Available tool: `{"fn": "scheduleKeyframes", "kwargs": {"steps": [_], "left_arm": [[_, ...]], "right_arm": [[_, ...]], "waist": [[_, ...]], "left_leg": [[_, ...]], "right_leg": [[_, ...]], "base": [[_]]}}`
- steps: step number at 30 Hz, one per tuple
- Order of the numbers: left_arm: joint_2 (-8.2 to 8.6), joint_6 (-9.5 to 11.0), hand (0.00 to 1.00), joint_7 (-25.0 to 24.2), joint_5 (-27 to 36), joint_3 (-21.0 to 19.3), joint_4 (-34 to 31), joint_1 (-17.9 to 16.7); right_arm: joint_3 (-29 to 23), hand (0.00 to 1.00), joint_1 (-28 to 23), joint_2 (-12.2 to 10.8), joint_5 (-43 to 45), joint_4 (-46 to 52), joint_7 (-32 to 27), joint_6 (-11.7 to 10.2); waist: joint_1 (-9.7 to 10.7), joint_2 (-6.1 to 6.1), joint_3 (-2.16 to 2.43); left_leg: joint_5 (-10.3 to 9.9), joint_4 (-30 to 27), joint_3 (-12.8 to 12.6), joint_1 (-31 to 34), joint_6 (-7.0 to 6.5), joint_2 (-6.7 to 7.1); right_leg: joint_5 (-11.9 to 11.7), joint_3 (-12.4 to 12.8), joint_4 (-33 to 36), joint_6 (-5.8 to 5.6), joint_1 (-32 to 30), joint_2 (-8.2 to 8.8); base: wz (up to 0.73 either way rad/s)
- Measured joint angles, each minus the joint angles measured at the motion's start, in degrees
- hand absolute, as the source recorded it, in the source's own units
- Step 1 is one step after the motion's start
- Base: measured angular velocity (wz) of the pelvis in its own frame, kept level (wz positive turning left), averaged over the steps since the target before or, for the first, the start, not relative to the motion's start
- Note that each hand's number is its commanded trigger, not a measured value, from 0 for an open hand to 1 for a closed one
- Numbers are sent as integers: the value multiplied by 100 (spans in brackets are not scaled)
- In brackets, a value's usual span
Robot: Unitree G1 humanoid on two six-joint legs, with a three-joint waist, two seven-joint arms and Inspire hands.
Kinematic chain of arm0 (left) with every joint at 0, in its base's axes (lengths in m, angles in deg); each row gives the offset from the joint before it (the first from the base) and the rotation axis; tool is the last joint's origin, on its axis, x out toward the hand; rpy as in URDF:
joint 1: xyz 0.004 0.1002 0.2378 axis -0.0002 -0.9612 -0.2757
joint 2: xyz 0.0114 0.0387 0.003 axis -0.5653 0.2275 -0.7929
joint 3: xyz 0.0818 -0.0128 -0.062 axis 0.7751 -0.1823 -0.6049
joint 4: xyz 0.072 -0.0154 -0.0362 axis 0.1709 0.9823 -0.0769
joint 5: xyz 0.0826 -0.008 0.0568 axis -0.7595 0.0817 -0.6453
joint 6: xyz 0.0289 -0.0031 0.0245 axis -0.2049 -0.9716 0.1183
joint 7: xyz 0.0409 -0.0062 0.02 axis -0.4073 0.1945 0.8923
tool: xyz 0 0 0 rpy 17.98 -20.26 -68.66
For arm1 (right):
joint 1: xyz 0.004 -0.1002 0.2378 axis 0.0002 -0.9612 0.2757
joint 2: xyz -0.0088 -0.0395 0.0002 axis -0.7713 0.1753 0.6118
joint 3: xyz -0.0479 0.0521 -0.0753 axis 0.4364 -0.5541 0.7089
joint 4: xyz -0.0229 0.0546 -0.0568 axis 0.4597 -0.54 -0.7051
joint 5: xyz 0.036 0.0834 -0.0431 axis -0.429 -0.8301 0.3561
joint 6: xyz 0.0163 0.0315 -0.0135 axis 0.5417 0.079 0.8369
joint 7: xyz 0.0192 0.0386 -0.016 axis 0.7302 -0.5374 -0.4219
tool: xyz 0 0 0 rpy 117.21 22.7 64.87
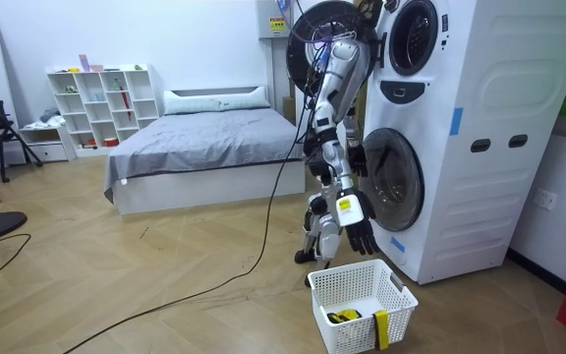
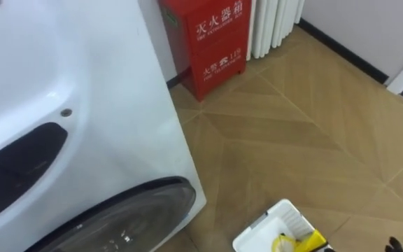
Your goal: Pick clothes from washing machine
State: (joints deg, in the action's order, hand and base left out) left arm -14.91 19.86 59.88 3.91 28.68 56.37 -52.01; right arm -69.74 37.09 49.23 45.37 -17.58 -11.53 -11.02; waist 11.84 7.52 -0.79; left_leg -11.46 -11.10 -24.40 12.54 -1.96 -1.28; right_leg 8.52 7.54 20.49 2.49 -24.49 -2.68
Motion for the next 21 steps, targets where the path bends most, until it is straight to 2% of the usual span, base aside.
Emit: {"fn": "scheduleKeyframes", "kwargs": {"steps": [3,9,12,15,16,17,19,21], "left_arm": [[-33,8,0,-6,-16,-144,-35,-136],[-53,4,0,-34,-36,-369,-117,-427],[-55,-9,0,8,-40,-483,-185,-587],[-29,-29,0,12,-47,-599,-242,-773],[-30,-53,0,11,-46,-653,-253,-863],[-27,-87,0,11,-59,-669,-254,-880],[10,-144,0,14,-170,-813,-254,-869],[39,-168,0,35,-288,-888,-239,-852]], "right_arm": [[-6,0,2,1,-14,-308,137,-13],[-8,0,-180,-10,-25,-1028,443,16],[60,0,-452,-41,-27,-1310,617,149],[56,0,-593,-220,35,-1643,816,321],[86,0,-610,-328,33,-1750,895,377],[279,0,-634,-410,53,-1767,977,409],[487,0,-652,-528,143,-1874,1139,517],[646,0,-663,-645,203,-1974,1222,607]], "waist": [[23,-18,-4],[20,-155,6],[-95,-268,46],[-137,-480,34],[-162,-516,76],[-257,-575,96],[-326,-669,112],[-497,-749,96]], "left_leg": [[1,39,31,-146,2,2],[1,91,318,-482,2,1],[2,147,510,-737,4,-2],[4,182,692,-1038,9,-5],[3,187,791,-1117,10,-3],[3,187,848,-1197,11,-3],[2,187,1008,-1264,11,3],[1,191,1068,-1333,13,6]], "right_leg": [[18,-68,-76,-1,180,17],[102,-322,-188,0,635,93],[117,-525,-361,10,1003,121],[122,-724,-602,11,1453,151],[124,-806,-702,13,1611,163],[121,-881,-776,12,1741,169],[101,-1027,-911,9,1934,185],[86,-1104,-1007,7,2072,192]], "base": [[10],[24],[36],[36],[31],[31],[39],[30]]}}
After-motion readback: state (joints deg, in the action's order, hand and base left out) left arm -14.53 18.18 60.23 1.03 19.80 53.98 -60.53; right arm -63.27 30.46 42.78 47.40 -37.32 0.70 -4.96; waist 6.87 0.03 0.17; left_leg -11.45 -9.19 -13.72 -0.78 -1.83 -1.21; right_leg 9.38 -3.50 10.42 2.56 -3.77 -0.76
